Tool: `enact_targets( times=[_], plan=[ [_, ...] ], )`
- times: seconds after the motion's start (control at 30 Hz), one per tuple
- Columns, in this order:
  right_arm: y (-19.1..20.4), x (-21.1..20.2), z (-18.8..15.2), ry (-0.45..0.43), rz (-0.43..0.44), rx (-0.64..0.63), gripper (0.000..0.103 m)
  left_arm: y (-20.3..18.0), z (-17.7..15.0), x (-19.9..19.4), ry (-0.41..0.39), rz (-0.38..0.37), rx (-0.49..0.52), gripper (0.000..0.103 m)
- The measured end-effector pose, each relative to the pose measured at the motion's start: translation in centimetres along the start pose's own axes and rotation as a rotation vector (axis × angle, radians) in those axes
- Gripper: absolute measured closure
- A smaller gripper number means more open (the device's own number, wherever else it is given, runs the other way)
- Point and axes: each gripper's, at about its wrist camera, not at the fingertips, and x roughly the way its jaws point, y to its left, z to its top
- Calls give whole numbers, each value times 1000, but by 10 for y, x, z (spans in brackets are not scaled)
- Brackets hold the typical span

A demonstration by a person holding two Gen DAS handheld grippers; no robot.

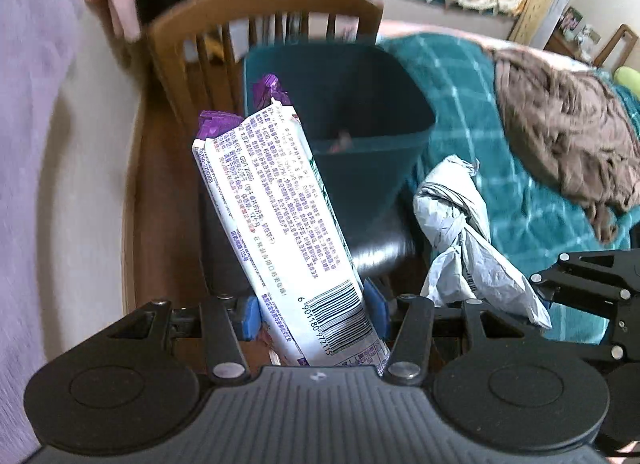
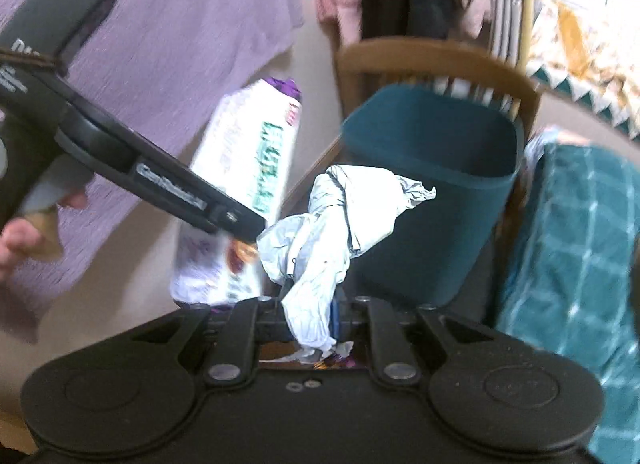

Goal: Collect trash
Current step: 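Lift biscuit box with left while right lifts tissue over the wastebasket, then open left gripper dropping box while right drops tissue into wastebasket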

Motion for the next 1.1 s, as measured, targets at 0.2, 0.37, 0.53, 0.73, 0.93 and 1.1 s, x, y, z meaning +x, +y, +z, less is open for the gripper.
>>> enact_targets(
  times=[0.2,0.37,0.53,0.73,0.93,1.1],
  plan=[
    [-24,-10,62,-39,-92,-23,88,-9,57,14,-22,3,16,52],
    [-47,32,87,-20,-151,4,88,-18,102,53,-39,37,-17,52],
    [-67,64,98,39,-197,17,88,-18,130,88,-22,19,-66,52],
    [-75,84,107,80,-225,13,87,-14,144,115,19,46,-88,52],
    [-87,99,113,108,-244,44,83,-15,155,145,92,41,-109,51],
    [-85,103,116,122,-257,27,78,-17,159,159,122,54,-100,51]
  ],
)
